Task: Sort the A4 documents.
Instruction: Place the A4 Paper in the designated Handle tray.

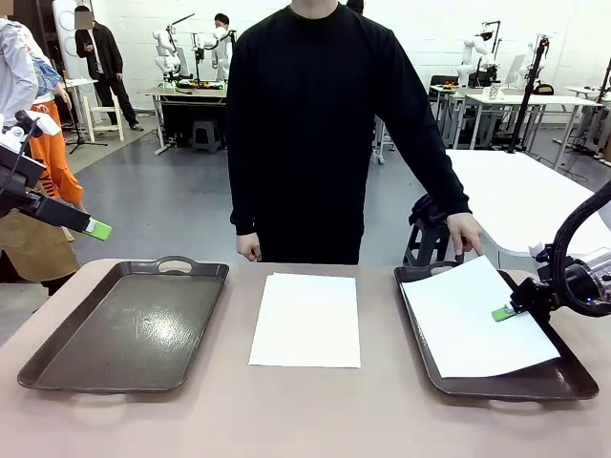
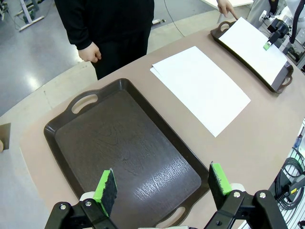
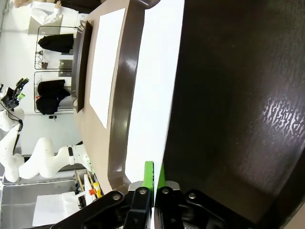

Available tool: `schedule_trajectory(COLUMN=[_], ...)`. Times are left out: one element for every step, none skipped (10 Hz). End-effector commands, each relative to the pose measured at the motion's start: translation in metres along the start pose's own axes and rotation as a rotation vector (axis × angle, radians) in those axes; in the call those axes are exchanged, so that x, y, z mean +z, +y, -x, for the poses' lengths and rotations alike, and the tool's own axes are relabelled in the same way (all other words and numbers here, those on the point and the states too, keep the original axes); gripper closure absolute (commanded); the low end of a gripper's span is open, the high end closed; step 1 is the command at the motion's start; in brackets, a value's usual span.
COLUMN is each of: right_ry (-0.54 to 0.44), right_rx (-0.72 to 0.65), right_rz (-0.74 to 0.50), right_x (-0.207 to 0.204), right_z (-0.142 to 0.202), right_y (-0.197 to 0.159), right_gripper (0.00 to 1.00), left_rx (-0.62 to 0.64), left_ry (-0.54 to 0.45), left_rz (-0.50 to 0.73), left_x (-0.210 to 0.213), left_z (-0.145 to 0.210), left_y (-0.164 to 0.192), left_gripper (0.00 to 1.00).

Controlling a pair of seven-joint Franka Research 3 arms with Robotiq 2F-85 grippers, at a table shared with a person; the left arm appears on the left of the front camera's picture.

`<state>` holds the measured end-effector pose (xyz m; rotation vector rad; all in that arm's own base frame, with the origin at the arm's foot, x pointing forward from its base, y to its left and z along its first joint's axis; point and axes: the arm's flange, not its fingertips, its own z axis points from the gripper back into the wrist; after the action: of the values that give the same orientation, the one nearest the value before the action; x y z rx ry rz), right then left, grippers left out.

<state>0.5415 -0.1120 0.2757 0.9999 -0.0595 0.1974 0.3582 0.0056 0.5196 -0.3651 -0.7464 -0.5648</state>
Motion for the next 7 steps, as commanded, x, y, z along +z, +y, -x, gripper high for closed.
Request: schedule_trajectory(right_ry=[0.018,0.027,0.061,0.081,0.088,0.107,0.133], right_rx=[-0.025,-0.028,-0.029,-0.030,-0.031,-0.029,-0.030], right_rz=[0.077,0.112,0.162,0.200,0.217,0.232,0.263], right_x=[0.002,0.006,0.006,0.006,0.006,0.005,0.004], right_z=[0.004,0.004,0.004,0.004,0.003,0.004,0.005], right_y=[0.009,0.015,0.019,0.021,0.023,0.025,0.028], right_gripper=[0.81,0.65,0.63,0.46,0.44,0.27,0.25], left_rx=[0.000,0.000,0.000,0.000,0.000,0.000,0.000], left_ry=[-0.008,-0.008,-0.008,-0.008,-0.008,-0.008,-0.008], left_rz=[0.009,0.009,0.009,0.009,0.009,0.009,0.009], left_x=[-0.001,-0.001,-0.001,-0.001,-0.001,-0.001,-0.001], left_z=[0.001,0.001,0.001,0.001,0.001,0.001,0.001], left_y=[0.002,0.002,0.002,0.002,0.002,0.002,0.002], left_gripper=[0.00,0.00,0.00,0.00,0.00,0.00,0.00])
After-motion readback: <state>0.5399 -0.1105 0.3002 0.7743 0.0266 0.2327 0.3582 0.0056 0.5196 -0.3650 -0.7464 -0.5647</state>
